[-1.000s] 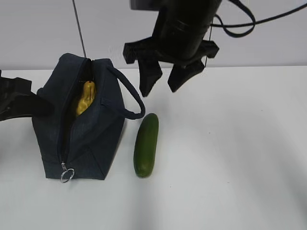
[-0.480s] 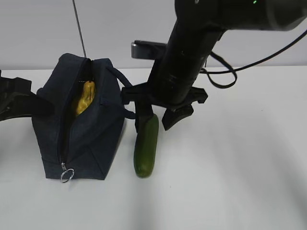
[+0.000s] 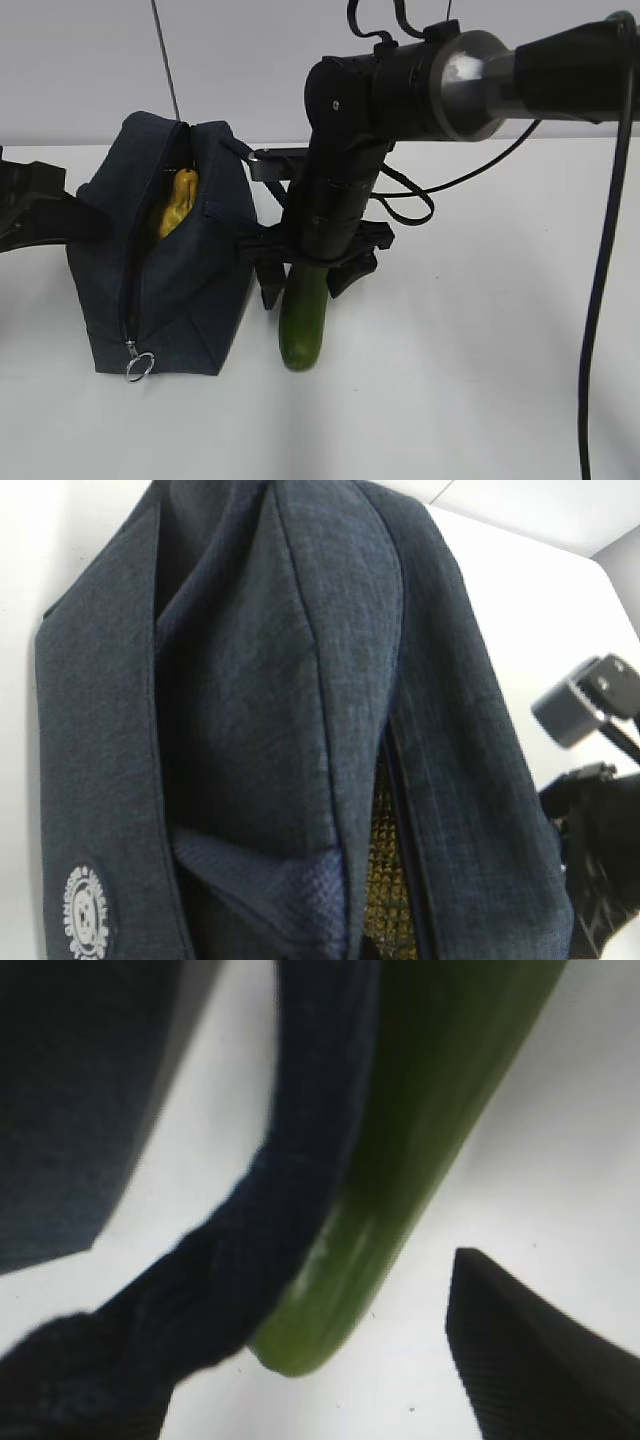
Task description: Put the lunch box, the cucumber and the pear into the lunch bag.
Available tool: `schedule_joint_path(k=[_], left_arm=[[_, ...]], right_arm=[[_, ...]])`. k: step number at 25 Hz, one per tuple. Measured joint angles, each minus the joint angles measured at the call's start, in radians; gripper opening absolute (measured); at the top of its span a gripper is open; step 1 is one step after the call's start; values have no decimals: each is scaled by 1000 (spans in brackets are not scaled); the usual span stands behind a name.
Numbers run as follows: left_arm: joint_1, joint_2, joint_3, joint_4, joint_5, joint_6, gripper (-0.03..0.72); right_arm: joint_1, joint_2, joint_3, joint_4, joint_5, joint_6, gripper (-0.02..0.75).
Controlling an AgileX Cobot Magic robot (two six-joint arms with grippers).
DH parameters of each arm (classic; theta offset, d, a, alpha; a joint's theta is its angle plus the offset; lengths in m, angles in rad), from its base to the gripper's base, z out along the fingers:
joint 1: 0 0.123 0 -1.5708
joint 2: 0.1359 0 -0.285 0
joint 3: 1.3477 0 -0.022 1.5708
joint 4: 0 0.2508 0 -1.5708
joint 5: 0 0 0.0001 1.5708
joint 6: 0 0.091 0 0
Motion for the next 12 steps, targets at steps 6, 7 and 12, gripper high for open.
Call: schedule_joint_path(k=[6,7,12], left_arm=[[0,0,0,0,-1,0,1],[0,0,0,0,-1,0,1],[0,0,0,0,-1,0,1]], right_arm=[[0,54,-62,-13,-17,33,610],[0,67,-69,-28,-12,46,610],[0,91,-78,-119,4,111,610]])
